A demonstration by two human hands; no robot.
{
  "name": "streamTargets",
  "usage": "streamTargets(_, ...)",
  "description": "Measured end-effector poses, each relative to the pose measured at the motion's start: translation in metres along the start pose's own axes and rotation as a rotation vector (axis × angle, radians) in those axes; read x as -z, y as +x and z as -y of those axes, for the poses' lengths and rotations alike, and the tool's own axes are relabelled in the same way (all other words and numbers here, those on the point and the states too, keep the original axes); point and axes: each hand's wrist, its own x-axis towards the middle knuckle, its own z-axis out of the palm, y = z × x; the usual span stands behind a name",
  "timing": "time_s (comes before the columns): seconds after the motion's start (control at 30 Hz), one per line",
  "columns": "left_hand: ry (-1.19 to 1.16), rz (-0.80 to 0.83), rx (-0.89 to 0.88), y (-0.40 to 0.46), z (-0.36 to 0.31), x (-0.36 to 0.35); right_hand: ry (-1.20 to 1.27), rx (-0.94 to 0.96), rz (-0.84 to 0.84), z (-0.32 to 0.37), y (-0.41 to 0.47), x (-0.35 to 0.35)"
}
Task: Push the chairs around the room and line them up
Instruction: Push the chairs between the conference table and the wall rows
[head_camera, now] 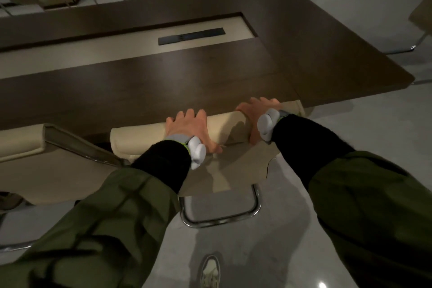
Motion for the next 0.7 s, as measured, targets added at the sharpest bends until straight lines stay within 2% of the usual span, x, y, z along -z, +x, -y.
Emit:
streamTargets(0.47, -0.049, 0.017, 0.002, 0.131, 0.018, 0.030, -0.056, -0.046, 0.085, -0.033, 0.127, 0.041)
streamTargets(0.6, -0.095, 0.054, -0.013, 0.143, 0.016, 0.033, 0.041, -0.036, 0.183, -0.045, 0.145, 0.043)
streamTargets(0.7, -0.066, 0.038, -0.023, 0.138, 0.015, 0.031, -0.044, -0.045, 0.139, -0.042, 0.138, 0.039)
